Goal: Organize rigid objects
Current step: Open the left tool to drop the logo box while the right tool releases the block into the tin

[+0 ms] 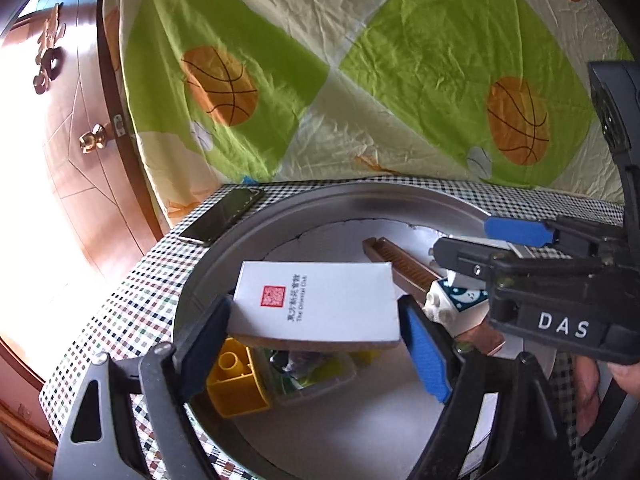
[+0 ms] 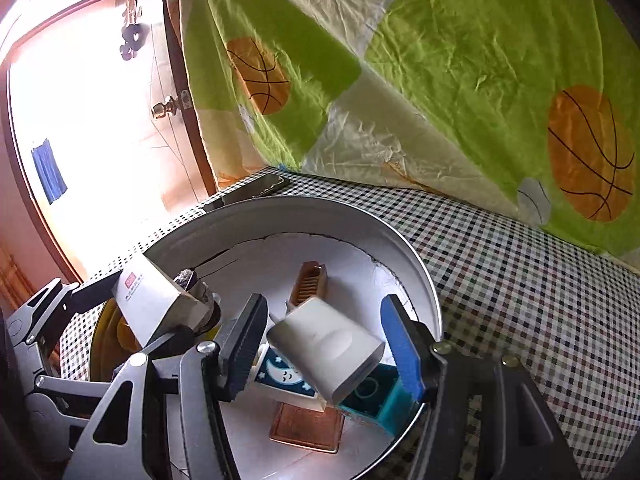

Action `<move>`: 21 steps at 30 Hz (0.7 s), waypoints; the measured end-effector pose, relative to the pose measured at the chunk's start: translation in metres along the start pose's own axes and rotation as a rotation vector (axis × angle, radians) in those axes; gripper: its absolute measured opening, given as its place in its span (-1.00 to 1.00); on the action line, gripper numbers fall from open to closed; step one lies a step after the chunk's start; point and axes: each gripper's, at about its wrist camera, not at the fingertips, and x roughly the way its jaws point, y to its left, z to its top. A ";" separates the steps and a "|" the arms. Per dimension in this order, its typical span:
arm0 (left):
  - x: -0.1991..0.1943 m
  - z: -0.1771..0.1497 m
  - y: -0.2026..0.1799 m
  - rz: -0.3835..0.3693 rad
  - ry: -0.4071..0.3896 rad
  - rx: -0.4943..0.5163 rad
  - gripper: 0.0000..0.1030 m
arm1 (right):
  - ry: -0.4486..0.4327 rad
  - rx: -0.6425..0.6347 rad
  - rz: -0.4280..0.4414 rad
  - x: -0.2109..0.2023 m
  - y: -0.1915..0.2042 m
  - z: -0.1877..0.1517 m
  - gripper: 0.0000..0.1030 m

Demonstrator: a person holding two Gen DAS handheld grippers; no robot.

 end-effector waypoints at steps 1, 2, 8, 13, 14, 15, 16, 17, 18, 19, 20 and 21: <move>-0.001 0.000 0.000 0.003 -0.001 -0.003 0.81 | -0.003 0.000 -0.009 -0.002 0.000 -0.001 0.40; -0.001 -0.001 0.001 0.001 -0.002 -0.008 0.83 | -0.004 0.004 -0.008 -0.004 -0.001 -0.002 0.42; -0.012 0.000 0.002 0.012 -0.024 -0.028 0.99 | -0.045 0.022 -0.037 -0.025 -0.006 -0.003 0.57; -0.024 0.001 0.007 0.016 -0.038 -0.054 0.99 | -0.098 0.037 -0.062 -0.051 -0.011 -0.003 0.67; -0.027 0.001 0.008 0.017 -0.041 -0.060 0.99 | -0.106 0.039 -0.065 -0.055 -0.011 -0.004 0.70; -0.029 0.001 0.008 0.022 -0.045 -0.063 0.99 | -0.113 0.038 -0.070 -0.060 -0.011 -0.005 0.71; -0.032 0.001 0.009 0.030 -0.049 -0.066 0.99 | -0.117 0.035 -0.076 -0.063 -0.011 -0.005 0.71; -0.035 0.001 0.010 0.035 -0.052 -0.068 0.99 | -0.120 0.032 -0.081 -0.066 -0.011 -0.006 0.71; -0.038 0.001 0.011 0.041 -0.056 -0.072 0.99 | -0.123 0.030 -0.081 -0.069 -0.010 -0.006 0.71; -0.040 0.001 0.012 0.045 -0.056 -0.075 0.99 | -0.126 0.031 -0.078 -0.072 -0.009 -0.006 0.71; -0.043 0.002 0.014 0.048 -0.054 -0.080 0.99 | -0.129 0.032 -0.074 -0.074 -0.009 -0.006 0.71; -0.044 0.002 0.015 0.048 -0.054 -0.084 0.99 | -0.133 0.032 -0.068 -0.078 -0.007 -0.006 0.71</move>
